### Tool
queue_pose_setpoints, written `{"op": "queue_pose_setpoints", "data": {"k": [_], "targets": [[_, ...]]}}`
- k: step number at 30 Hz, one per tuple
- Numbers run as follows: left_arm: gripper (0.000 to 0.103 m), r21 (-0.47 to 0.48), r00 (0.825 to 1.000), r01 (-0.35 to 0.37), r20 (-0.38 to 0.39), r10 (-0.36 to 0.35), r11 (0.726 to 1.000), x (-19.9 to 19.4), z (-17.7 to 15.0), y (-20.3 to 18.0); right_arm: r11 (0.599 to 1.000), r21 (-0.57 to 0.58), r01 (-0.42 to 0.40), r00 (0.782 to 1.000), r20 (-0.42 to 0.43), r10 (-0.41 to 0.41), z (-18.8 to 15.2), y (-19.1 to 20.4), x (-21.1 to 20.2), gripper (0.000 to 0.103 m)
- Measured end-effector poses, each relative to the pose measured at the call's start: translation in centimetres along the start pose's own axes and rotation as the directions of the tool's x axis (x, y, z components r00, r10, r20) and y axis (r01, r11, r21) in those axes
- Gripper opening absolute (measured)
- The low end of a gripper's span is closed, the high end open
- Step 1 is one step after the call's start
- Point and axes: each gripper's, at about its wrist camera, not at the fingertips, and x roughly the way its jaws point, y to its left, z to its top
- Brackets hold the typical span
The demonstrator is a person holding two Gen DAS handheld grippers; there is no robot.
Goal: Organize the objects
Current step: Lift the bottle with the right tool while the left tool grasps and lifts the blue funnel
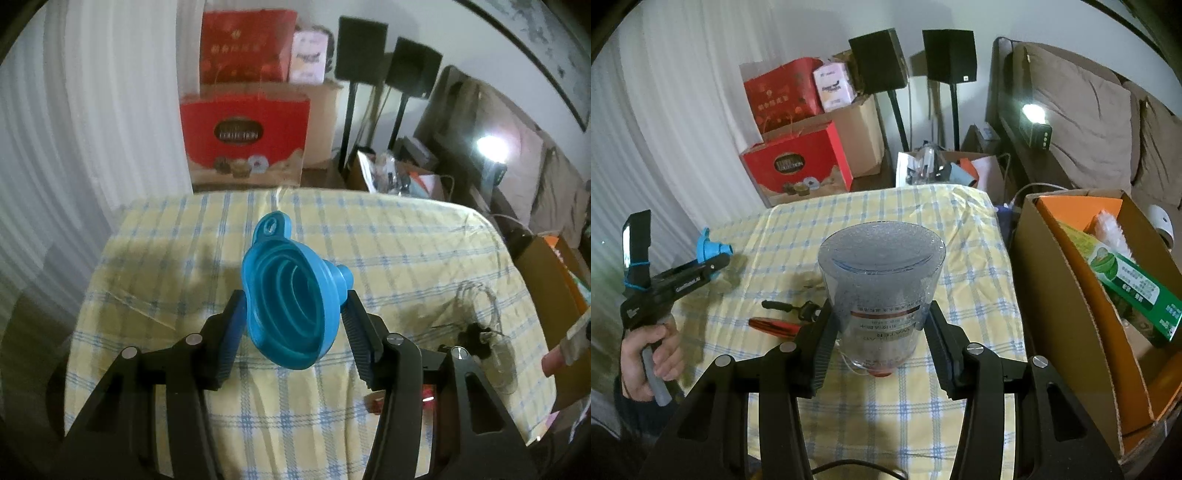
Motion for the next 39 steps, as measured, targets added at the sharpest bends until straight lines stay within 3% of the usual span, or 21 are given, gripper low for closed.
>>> {"op": "queue_pose_setpoints", "data": {"k": [4, 20, 39], "targets": [[0.049, 0.031, 0.998, 0.032, 0.058, -0.034, 0.999, -2.2, 0.3, -0.7, 1.0, -0.007, -0.001, 1.0, 0.022, 0.001, 0.2, -0.2, -0.8, 0.048], [0.049, 0.018, 0.982, 0.034, 0.185, -0.036, 0.999, -9.6, 1.5, -0.7, 1.0, -0.028, -0.011, 0.995, 0.101, 0.014, 0.1, 0.7, -4.8, 0.048], [0.049, 0.063, 0.957, 0.044, 0.284, -0.061, 0.997, -16.5, 1.4, -3.0, 0.997, -0.077, -0.006, 0.977, 0.213, 0.022, -0.7, 1.2, -10.5, 0.048]]}}
